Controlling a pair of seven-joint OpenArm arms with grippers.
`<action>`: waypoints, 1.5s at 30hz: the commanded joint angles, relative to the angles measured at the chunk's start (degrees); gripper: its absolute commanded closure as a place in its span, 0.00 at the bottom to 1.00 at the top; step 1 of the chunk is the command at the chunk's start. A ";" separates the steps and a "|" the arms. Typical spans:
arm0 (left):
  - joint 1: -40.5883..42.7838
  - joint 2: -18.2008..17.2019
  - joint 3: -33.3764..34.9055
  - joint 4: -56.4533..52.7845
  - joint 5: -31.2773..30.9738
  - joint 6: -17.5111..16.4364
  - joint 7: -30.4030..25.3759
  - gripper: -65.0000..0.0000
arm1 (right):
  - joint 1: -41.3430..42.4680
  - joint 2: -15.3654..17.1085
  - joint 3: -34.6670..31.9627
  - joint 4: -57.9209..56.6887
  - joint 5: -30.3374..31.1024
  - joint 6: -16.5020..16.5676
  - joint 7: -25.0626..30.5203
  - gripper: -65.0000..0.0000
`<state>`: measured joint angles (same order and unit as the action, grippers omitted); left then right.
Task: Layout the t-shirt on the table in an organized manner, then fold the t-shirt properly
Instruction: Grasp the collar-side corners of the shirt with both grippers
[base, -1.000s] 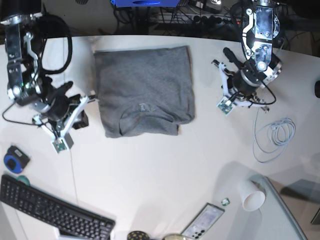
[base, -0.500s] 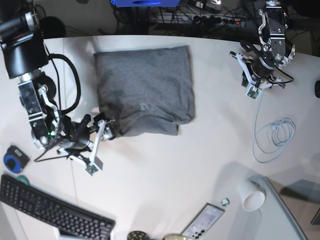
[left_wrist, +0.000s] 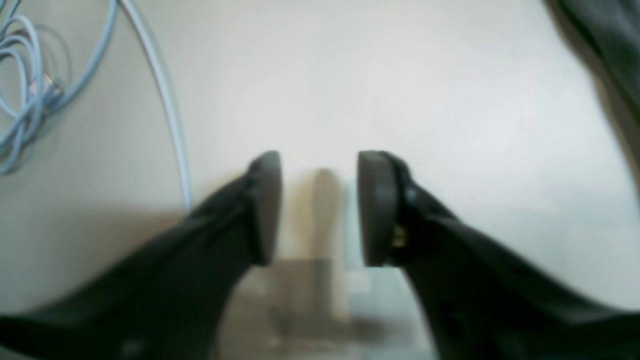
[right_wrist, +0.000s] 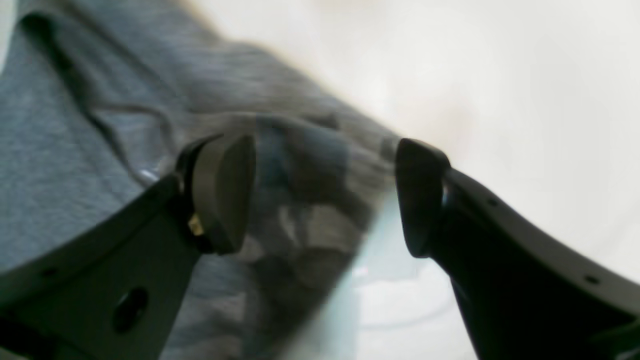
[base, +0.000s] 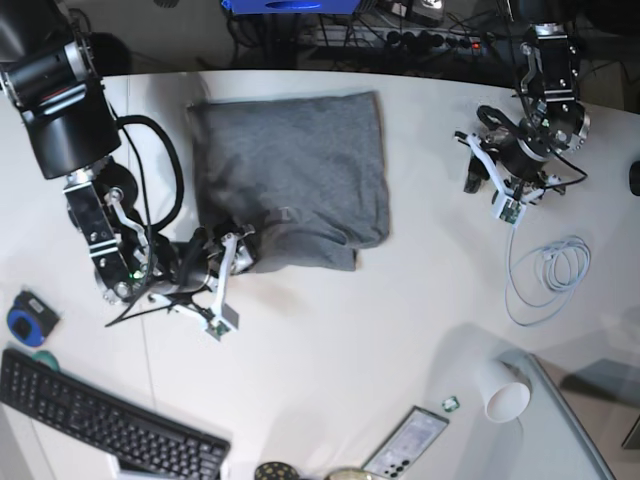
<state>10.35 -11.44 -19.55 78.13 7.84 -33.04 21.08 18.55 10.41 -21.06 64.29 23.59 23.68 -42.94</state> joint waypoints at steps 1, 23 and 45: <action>-1.43 -0.56 -0.19 -0.46 -0.50 0.20 -0.91 0.47 | 1.72 0.35 0.44 0.72 0.19 0.45 0.96 0.36; -14.79 3.66 13.09 -13.20 -0.58 0.20 -1.34 0.36 | 1.28 0.53 0.62 1.07 0.54 0.45 0.61 0.95; -16.72 0.32 13.18 -6.17 -26.87 0.11 14.74 0.35 | 1.63 0.62 0.62 0.98 0.27 0.45 0.52 0.94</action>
<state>-5.56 -10.66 -6.20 70.78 -18.35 -32.86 36.91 18.52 10.87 -20.84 64.27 23.51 23.70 -43.29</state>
